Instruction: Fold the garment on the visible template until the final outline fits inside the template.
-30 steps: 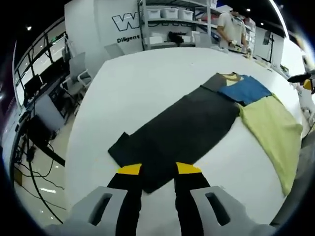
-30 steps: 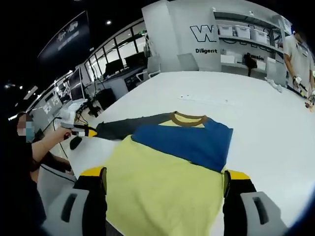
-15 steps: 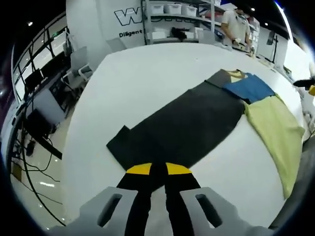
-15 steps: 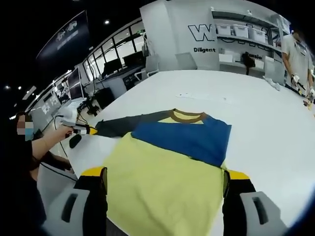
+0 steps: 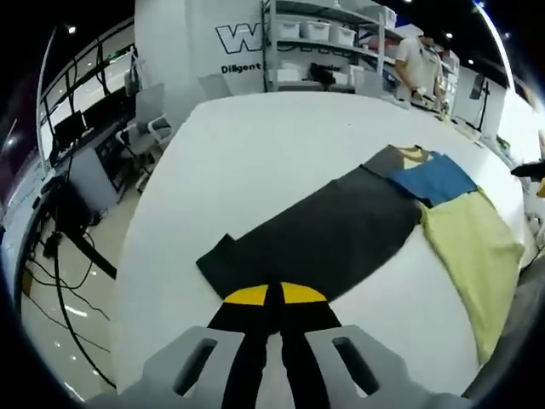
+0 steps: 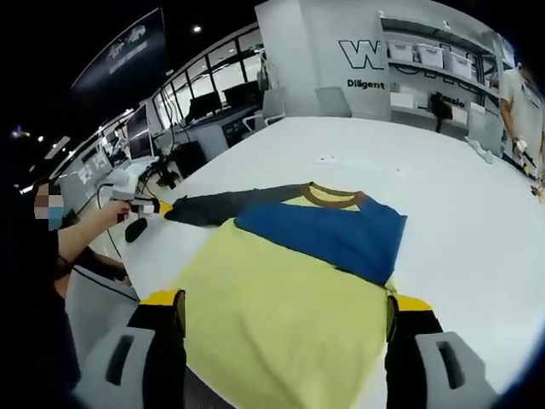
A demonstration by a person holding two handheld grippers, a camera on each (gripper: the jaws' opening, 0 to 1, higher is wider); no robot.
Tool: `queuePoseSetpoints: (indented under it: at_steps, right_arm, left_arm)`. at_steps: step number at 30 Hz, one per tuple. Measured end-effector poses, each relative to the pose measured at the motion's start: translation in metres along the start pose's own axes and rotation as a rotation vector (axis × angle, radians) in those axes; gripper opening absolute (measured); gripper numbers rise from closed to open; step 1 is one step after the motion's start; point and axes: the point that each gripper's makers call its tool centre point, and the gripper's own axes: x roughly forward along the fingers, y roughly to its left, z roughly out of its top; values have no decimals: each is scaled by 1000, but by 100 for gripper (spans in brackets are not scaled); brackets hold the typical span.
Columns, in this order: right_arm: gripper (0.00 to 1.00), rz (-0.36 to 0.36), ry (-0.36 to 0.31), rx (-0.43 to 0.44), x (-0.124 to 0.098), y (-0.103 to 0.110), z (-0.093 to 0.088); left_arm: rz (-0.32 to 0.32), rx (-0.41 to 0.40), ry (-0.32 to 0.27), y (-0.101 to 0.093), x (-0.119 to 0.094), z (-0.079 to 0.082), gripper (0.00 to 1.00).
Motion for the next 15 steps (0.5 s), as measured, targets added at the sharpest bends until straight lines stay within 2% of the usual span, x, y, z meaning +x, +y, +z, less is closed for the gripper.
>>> queuePoseSetpoints:
  at_steps: [5,15]
  right_arm:
    - [95,4,6,-3,-1,1,-2]
    - [94,18,17,-12,-1,4,-4]
  left_arm:
    - [-16,-8,-40,-6,-6,18,0]
    - [-76,9,-114,-35,-7,64,0]
